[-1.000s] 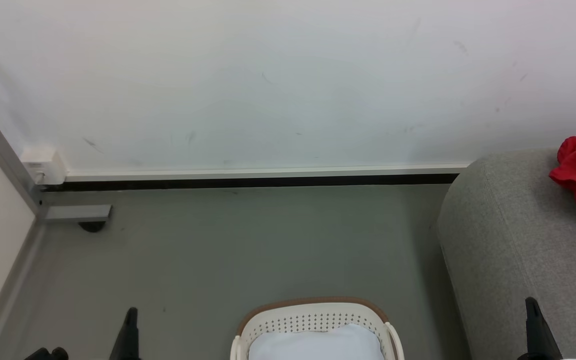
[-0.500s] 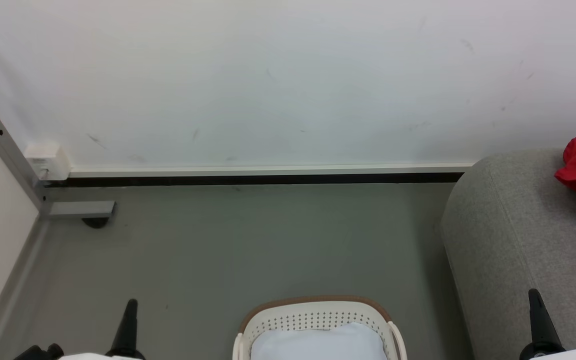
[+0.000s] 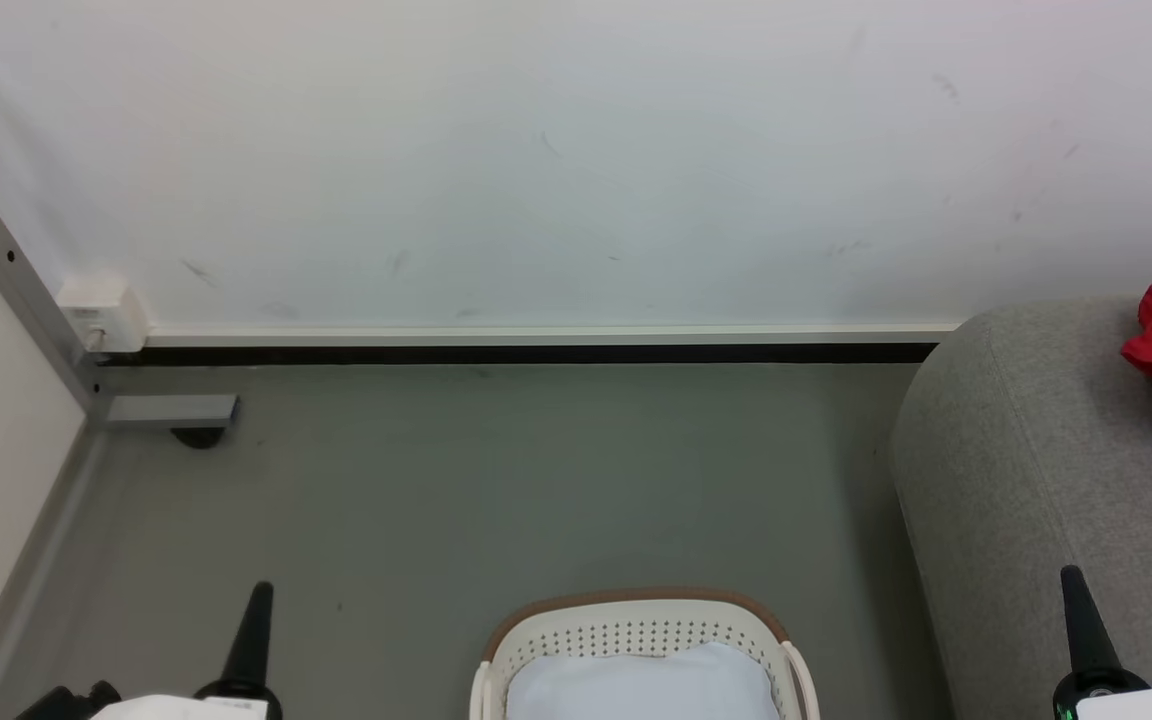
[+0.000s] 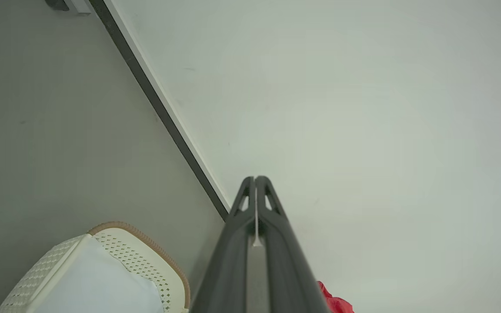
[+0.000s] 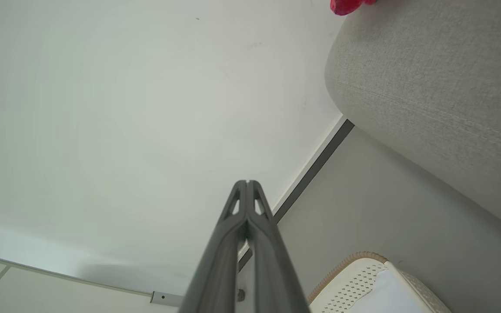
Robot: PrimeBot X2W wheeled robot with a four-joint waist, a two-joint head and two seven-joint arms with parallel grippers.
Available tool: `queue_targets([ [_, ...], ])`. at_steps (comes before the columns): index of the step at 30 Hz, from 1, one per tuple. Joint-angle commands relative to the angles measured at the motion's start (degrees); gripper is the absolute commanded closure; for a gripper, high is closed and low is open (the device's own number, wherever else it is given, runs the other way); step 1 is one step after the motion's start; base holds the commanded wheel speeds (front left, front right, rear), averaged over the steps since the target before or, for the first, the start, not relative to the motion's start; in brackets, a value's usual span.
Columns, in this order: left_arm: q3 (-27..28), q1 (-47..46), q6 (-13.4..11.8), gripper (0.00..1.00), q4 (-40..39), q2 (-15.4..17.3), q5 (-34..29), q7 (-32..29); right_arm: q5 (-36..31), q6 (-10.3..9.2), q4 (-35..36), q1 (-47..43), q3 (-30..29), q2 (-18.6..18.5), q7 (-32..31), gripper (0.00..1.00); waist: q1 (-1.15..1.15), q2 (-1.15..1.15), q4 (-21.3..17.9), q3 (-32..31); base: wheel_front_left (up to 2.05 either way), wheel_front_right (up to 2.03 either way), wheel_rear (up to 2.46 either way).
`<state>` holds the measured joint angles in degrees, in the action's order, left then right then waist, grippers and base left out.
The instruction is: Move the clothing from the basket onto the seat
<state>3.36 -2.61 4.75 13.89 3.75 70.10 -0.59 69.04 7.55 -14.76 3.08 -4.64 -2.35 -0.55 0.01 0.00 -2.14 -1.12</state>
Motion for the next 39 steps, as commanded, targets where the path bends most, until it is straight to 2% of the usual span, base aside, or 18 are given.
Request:
queue_targets([
  [1, 0.4, -1.1, 0.4, 1.00, -0.3, 0.1, 1.5, -0.4, 1.5, -0.07, 0.7, 0.9, -0.4, -0.6, -0.3, 1.00, 0.00, 0.00, 0.0, 0.0, 0.00, 0.00, 0.00],
  [39, 2.8, -3.3, 2.4, 1.00, 0.1, -0.7, 18.4, -5.0, 19.4, -0.11, 0.9, 2.9, -1.7, -0.7, -5.1, 1.00, 0.00, 0.00, 1.6, 1.0, 0.00, 0.00, 0.00],
])
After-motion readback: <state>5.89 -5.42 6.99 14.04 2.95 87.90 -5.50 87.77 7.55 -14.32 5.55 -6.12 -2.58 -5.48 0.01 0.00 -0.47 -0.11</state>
